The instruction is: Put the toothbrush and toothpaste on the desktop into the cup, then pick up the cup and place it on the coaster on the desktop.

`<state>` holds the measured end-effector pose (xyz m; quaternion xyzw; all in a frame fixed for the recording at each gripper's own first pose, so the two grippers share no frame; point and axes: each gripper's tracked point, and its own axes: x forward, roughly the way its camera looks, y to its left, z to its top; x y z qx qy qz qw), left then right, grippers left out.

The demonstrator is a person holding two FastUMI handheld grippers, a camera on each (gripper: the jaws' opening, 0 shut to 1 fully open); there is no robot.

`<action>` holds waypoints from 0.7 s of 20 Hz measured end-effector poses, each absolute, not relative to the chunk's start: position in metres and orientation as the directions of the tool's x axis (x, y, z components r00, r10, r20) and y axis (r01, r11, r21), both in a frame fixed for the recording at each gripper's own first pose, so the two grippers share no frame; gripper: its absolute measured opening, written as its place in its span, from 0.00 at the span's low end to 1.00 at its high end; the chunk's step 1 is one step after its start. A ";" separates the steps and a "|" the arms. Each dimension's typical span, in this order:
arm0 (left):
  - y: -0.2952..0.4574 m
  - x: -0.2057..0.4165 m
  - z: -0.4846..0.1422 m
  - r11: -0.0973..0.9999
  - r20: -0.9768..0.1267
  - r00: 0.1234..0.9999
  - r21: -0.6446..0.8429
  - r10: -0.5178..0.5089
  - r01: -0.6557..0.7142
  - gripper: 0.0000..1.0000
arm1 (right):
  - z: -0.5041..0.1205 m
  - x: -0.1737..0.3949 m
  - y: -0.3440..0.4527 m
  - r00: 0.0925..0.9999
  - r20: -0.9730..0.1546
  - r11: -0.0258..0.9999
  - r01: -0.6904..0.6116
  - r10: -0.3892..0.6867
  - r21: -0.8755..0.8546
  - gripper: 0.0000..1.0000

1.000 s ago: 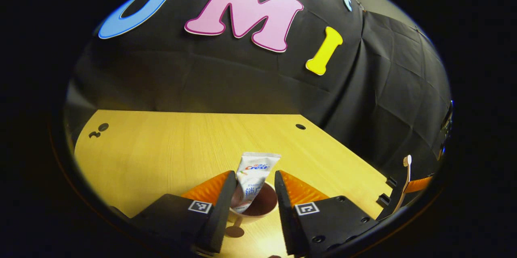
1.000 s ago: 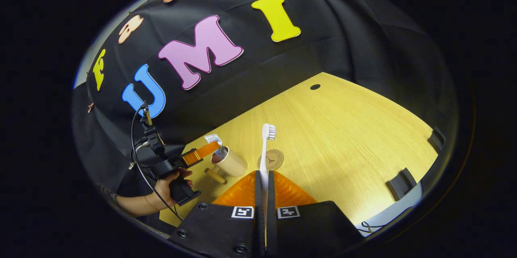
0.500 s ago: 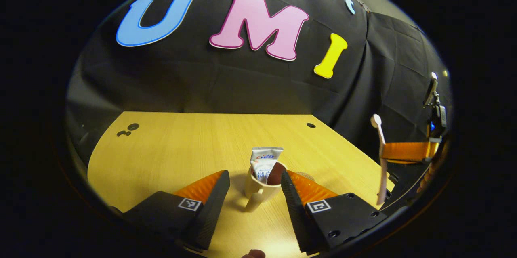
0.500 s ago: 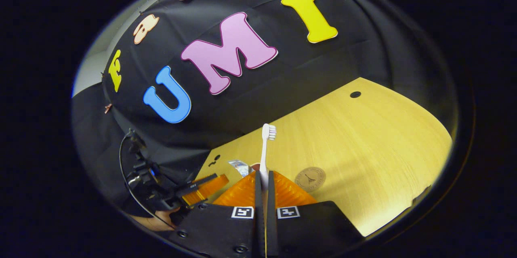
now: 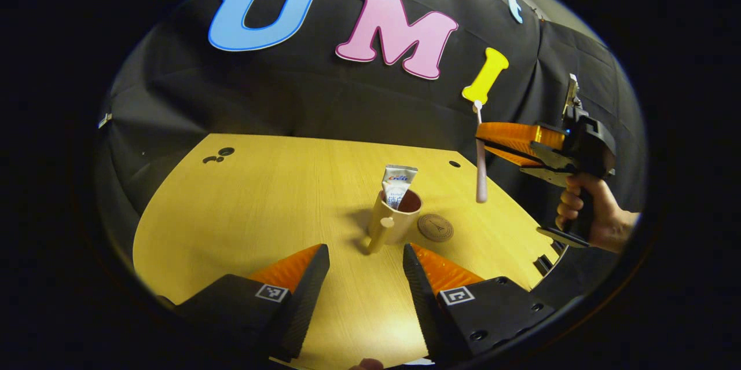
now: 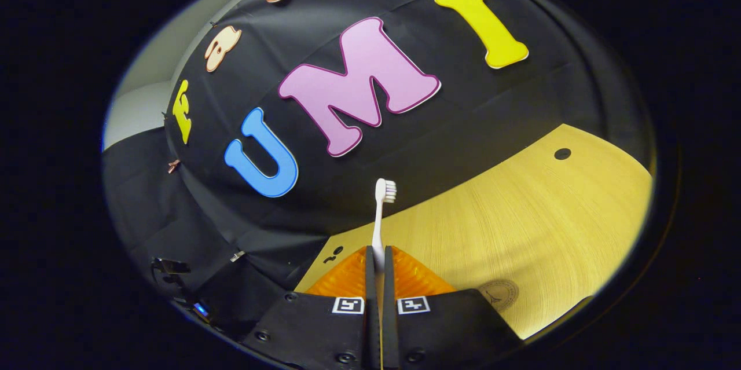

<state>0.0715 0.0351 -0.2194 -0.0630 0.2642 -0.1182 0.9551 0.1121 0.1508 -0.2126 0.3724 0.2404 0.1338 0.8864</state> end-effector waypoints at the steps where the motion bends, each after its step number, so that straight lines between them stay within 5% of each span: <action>1: 0.038 0.067 -0.220 0.966 -0.491 0.834 -0.182 -0.251 0.183 0.80 | -0.217 0.118 0.154 0.851 -0.321 0.688 -0.064 0.417 0.723 0.06; 14: 0.074 0.006 -0.248 0.975 -0.544 0.822 -0.217 -0.168 0.056 0.80 | -0.294 0.165 0.201 0.840 -0.300 0.753 -0.181 0.453 0.632 0.06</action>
